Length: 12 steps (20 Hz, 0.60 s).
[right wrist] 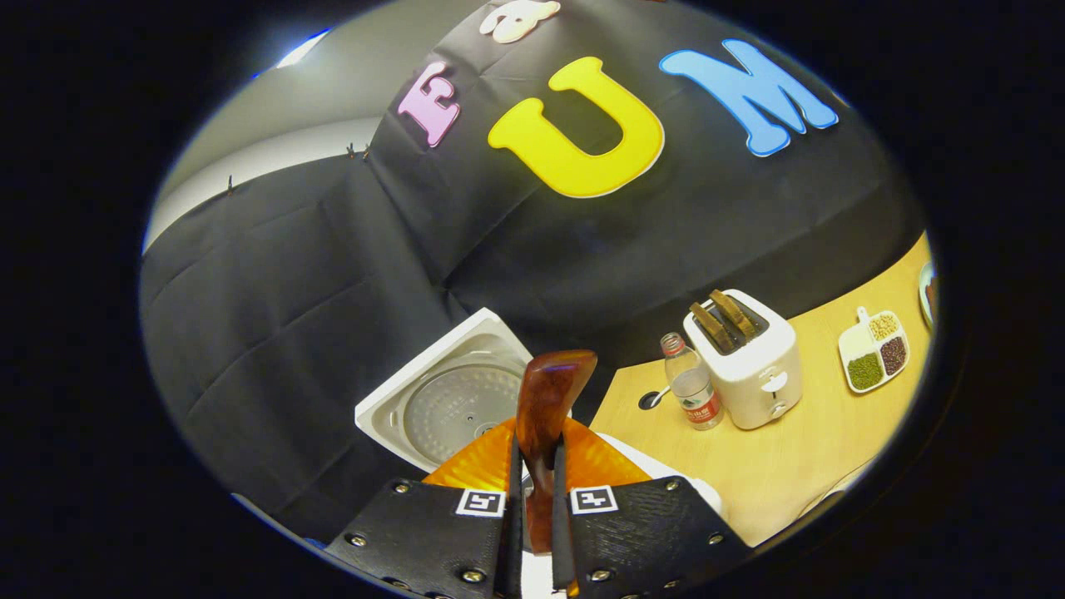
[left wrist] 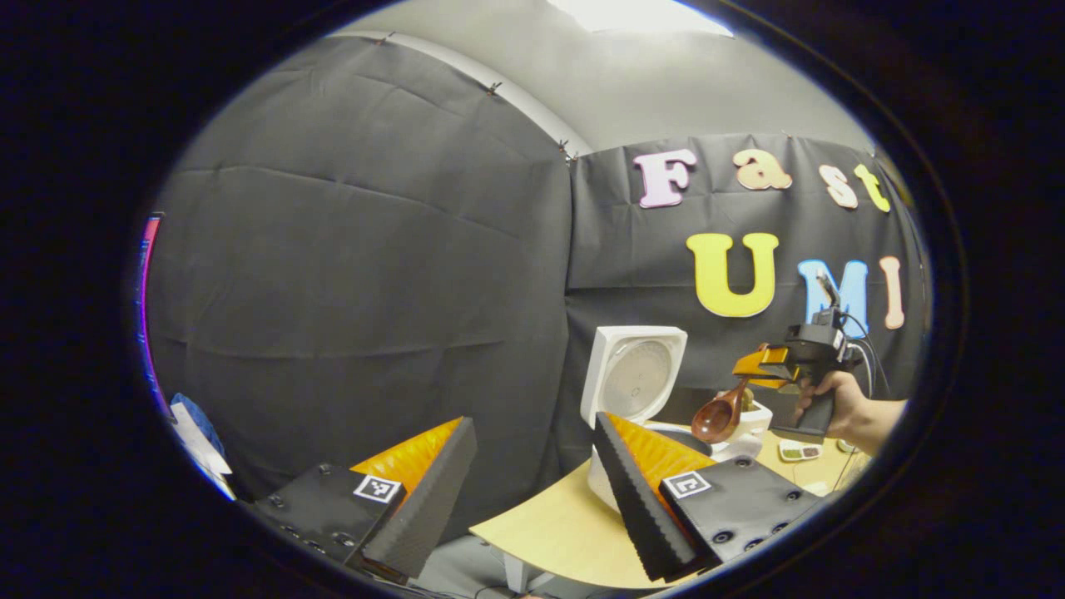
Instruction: Close the left gripper, press the button to open the rice cooker; take a wooden spoon from the chopstick holder with the right hand, scoop a spoonful of rice and pour it into the rice cooker, then put the wooden spoon back into the chopstick holder.
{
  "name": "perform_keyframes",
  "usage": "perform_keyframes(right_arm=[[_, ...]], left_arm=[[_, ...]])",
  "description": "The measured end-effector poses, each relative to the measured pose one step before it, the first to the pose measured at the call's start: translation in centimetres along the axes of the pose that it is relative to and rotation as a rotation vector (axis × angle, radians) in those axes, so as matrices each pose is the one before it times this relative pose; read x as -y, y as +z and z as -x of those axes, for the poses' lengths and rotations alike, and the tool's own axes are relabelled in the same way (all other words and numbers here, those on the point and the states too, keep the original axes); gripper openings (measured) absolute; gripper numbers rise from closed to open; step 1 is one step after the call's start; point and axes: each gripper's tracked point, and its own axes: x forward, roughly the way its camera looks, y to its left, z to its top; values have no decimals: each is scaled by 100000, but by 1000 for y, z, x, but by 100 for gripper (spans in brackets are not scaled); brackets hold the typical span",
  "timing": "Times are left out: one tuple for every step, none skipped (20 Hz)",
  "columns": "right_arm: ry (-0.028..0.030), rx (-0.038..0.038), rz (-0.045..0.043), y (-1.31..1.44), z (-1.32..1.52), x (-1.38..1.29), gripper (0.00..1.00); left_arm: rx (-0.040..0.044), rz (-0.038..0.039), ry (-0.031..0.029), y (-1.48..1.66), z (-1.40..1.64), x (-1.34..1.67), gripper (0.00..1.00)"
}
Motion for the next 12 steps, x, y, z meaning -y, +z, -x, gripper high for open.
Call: perform_keyframes(right_arm=[[19, 1413, -735, 756, 999, 299, 14], [-21, 1451, -837, 532, 754, 275, 14], [-191, 1324, -950, 661, 781, 333, 14], [-91, 1163, -800, 715, 958, 373, 14], [-305, 1205, -549, 870, 917, 357, 14], [-664, 1032, -45, 469, 818, 510, 14], [-1155, 647, 94, 680, 683, 659, 14], [-1084, 343, 357, 541, 831, 615, 14], [-923, 469, 452, 667, 740, 724, 14], [-939, 825, 540, 566, 851, 565, 14], [-661, 1296, 569, 710, 675, 641, 14], [-147, 1600, 625, 587, 625, 529, 14]], left_arm=[[423, -225, -846, -17, -231, 193, 98], [385, -4, -947, 335, 52, 438, 99], [385, 232, -1167, 423, -100, 716, 99], [518, 262, -1139, 380, -200, 1092, 99], [399, 68, -1245, 283, -191, 833, 99], [427, -225, -1192, 78, -298, 780, 99], [445, -488, -1225, 344, -163, 767, 99], [630, -657, -964, 38, -93, 597, 99], [418, -331, -652, 250, -63, 479, 99], [424, 86, -1095, 59, -108, 569, 99], [316, 338, -1115, 193, -165, 658, 99], [273, 370, -969, 63, -326, 560, 99]])
